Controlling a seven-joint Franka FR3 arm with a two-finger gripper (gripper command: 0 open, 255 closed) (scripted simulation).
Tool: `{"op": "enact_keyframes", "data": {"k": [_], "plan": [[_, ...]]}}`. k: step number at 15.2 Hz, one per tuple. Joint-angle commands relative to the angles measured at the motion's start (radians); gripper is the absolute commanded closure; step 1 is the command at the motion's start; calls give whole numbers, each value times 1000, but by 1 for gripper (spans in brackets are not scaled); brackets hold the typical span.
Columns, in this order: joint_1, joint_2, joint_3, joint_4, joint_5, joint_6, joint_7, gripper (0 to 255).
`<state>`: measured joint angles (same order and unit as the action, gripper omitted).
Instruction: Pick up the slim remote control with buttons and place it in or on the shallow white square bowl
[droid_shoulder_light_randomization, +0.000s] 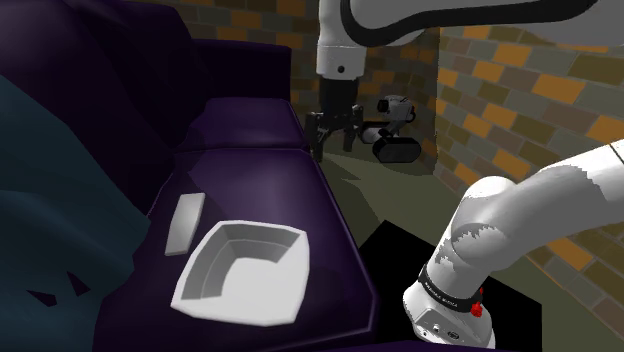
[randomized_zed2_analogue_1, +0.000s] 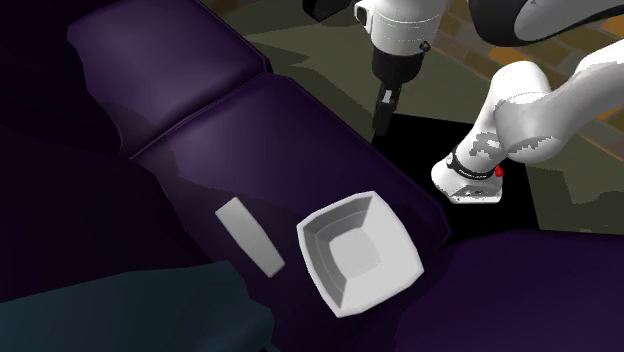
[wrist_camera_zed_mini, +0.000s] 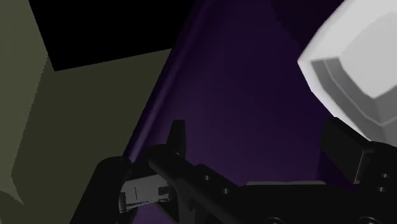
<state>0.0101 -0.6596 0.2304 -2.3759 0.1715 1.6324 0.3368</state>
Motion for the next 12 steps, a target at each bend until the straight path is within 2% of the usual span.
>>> {"op": "enact_keyframes", "data": {"k": [1, 7, 12], "plan": [[-1, 52, 50, 5, 21, 60, 71, 0], [-21, 238, 184, 74, 28, 205, 275, 0], [-46, 428, 284, 174, -30, 307, 464, 0]]}}
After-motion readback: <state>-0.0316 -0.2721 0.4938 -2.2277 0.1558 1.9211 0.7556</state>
